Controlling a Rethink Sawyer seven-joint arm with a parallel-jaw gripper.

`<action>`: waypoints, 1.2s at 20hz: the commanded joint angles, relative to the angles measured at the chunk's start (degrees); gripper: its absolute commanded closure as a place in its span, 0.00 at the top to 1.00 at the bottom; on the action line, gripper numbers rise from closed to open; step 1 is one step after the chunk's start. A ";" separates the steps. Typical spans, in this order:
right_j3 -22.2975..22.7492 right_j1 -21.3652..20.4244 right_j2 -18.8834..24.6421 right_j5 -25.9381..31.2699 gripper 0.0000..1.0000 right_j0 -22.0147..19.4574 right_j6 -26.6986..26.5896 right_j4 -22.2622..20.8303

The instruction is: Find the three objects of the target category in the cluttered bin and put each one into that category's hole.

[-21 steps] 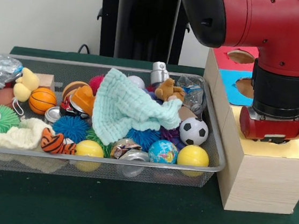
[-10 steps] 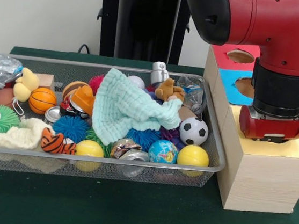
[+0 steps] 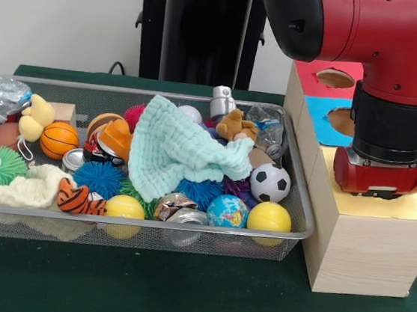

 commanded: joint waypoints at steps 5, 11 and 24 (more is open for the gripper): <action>1.62 5.49 -0.97 -3.40 0.00 -3.83 3.73 -2.75; 1.47 5.51 -0.39 -3.05 0.00 -4.40 2.48 -3.14; 6.22 4.20 4.40 -9.94 1.00 -8.22 2.78 -2.50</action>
